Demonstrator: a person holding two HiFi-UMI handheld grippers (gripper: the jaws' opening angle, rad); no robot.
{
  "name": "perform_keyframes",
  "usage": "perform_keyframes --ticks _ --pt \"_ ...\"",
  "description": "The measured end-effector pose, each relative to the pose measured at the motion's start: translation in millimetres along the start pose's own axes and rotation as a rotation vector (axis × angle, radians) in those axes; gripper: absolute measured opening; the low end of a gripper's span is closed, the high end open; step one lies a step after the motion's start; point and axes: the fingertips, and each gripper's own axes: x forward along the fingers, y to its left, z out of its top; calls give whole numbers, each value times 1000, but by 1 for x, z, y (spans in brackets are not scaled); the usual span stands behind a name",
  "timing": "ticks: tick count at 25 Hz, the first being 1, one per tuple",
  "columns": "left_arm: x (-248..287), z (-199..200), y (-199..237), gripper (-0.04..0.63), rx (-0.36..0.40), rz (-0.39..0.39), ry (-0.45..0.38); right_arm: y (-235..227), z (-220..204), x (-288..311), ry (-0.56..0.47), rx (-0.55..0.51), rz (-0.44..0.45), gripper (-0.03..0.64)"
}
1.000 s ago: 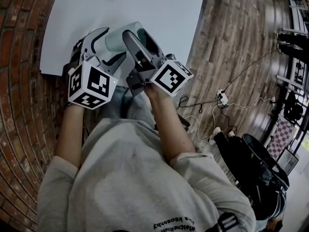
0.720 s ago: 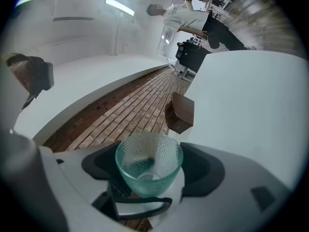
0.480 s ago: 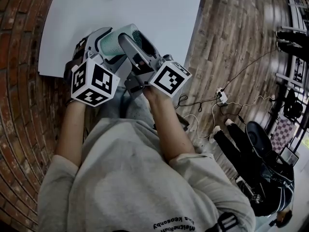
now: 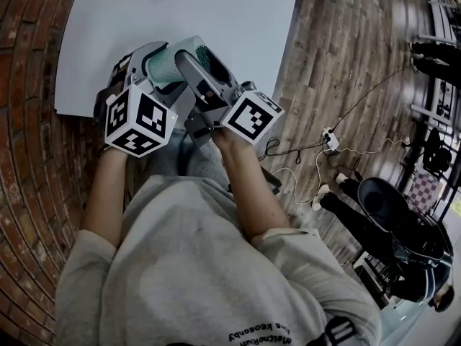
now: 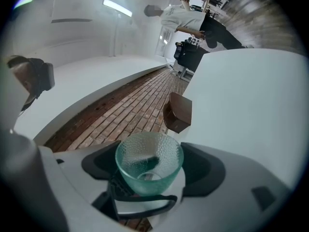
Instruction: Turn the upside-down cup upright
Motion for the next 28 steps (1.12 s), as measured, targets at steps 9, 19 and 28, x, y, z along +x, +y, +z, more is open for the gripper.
perform_keyframes --ticks 9,19,28 --pt "-6 -12 -3 338 -42 -11 -1 6 -6 -3 3 -107 -43 382" --pt "10 -17 0 337 -56 -43 81 6 36 -30 -41 -213 -99 380" --pt "29 -15 -2 337 -43 -89 116 24 43 -55 43 -443 -113 9"
